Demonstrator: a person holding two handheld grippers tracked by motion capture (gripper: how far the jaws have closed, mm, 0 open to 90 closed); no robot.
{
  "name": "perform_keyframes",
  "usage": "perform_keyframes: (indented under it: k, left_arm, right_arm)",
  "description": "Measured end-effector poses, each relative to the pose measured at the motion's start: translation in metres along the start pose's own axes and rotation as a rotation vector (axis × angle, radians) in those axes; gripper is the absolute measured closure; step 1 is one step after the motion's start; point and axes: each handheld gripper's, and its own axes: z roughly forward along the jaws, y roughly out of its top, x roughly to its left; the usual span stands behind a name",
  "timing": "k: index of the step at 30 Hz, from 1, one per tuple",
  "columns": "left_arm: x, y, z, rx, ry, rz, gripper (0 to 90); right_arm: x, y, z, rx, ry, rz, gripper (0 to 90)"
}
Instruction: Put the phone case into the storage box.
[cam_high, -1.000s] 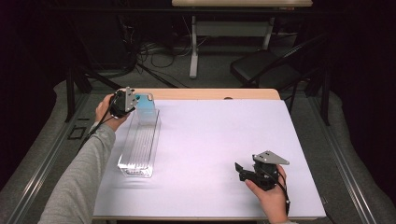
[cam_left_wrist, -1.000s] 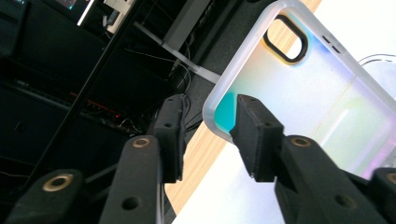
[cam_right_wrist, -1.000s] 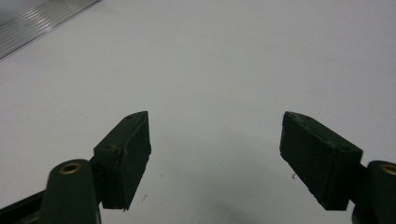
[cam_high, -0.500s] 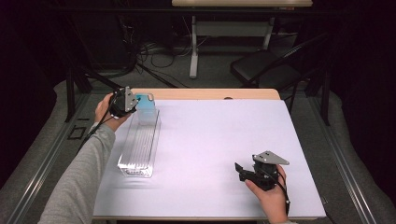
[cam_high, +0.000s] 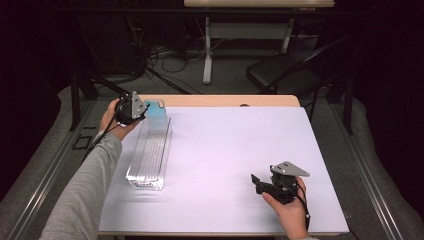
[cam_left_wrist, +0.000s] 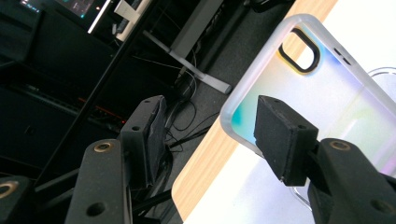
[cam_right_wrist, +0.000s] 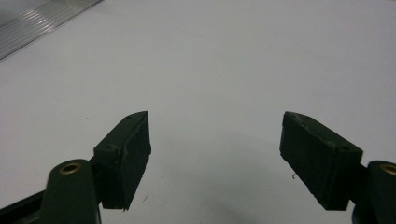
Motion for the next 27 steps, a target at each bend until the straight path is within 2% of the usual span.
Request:
perform_keyframes:
  k: [10,16,21,27]
  left_arm:
    - [0.002,0.001,-0.004,0.004,-0.008,-0.018,42.3]
    - [0.003,0.002,-0.007,0.017,-0.009,-0.042,42.4]
    - [0.004,0.004,-0.011,0.009,-0.009,-0.058,42.6]
    - [0.006,0.008,-0.017,0.013,-0.017,-0.127,42.6]
  right_arm:
    - [0.000,0.000,0.000,0.002,0.002,0.003,24.3]
    - [-0.001,0.000,0.000,0.001,0.001,0.001,24.3]
    - [0.000,0.000,0.000,0.002,0.001,0.002,24.3]
    - [-0.001,0.001,0.000,-0.002,0.002,0.005,24.3]
